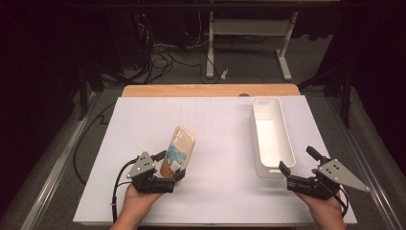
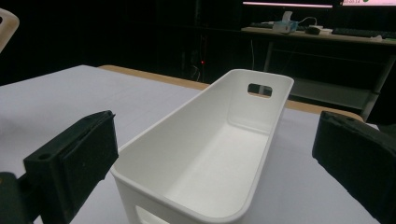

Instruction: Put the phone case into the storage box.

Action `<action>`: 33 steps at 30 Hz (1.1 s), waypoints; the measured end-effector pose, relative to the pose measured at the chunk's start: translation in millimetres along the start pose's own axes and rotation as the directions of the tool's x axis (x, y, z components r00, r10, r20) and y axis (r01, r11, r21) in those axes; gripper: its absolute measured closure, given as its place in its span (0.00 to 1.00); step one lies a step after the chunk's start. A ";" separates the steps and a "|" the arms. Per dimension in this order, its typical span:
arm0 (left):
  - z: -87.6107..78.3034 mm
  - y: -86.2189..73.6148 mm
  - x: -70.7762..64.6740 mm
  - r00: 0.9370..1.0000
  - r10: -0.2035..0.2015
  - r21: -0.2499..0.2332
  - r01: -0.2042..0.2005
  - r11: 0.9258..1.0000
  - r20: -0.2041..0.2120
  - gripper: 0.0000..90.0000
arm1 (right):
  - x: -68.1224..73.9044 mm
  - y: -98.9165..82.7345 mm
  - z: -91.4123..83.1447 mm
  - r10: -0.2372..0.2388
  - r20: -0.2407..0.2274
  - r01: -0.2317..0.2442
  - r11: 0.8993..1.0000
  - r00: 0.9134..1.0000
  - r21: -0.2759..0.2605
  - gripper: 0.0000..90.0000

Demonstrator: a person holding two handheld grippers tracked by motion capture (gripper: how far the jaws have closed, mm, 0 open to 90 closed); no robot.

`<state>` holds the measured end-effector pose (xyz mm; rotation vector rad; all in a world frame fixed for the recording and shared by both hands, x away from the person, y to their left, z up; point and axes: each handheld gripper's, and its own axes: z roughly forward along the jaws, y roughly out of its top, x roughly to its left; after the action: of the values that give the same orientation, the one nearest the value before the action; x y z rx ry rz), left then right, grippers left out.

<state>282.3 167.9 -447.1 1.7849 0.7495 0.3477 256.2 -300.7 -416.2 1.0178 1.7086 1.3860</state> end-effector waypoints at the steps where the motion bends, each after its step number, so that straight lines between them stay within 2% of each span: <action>1: 0.5 0.2 -0.7 1.000 0.004 -0.008 -0.004 1.000 0.005 0.12 | 0.1 0.0 0.2 -0.001 0.001 0.001 1.000 1.000 0.001 0.01; 5: 2.4 1.6 -3.7 1.000 0.021 -0.032 -0.021 0.999 0.015 0.12 | 0.5 -0.1 0.4 -0.003 -0.003 0.003 1.000 1.000 0.001 0.01; 12: 5.1 4.2 -7.9 0.999 0.039 -0.037 -0.038 0.999 0.030 0.12 | 0.3 -0.5 0.9 -0.003 -0.003 0.003 1.000 1.000 0.002 0.01; 16: 11.2 13.3 -9.3 0.998 0.043 -0.027 -0.042 0.999 0.034 0.12 | 0.3 -0.5 0.6 -0.003 -0.003 0.003 1.000 1.000 0.001 0.01; 19: 22.0 22.2 -13.4 0.997 0.048 -0.026 -0.047 0.999 0.060 0.12 | -0.1 -1.0 1.1 0.002 0.000 -0.002 1.000 1.000 0.006 0.01; 21: 34.4 25.3 -16.4 0.994 0.033 -0.006 -0.032 0.999 0.106 0.12 | 0.0 -0.8 1.2 0.000 -0.001 0.000 1.000 1.000 0.005 0.01; 25: 47.9 22.3 -20.7 0.988 0.027 -0.001 -0.028 1.000 0.153 0.12 | -0.6 -0.6 1.2 0.003 -0.010 -0.002 1.000 1.000 0.003 0.01; 30: 53.9 17.9 -27.8 0.978 0.045 0.007 -0.047 0.999 0.203 0.12 | 1.1 0.9 3.7 0.007 -0.028 -0.007 1.000 1.000 0.003 0.01; 33: 53.6 17.8 -30.8 0.970 0.051 -0.007 -0.050 0.999 0.239 0.12 | 6.0 6.5 6.5 0.009 -0.054 -0.009 1.000 0.999 -0.004 0.01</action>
<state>295.4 105.0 -444.9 1.8080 0.5334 0.1614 260.2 -291.7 -411.2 0.9951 1.7408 1.4346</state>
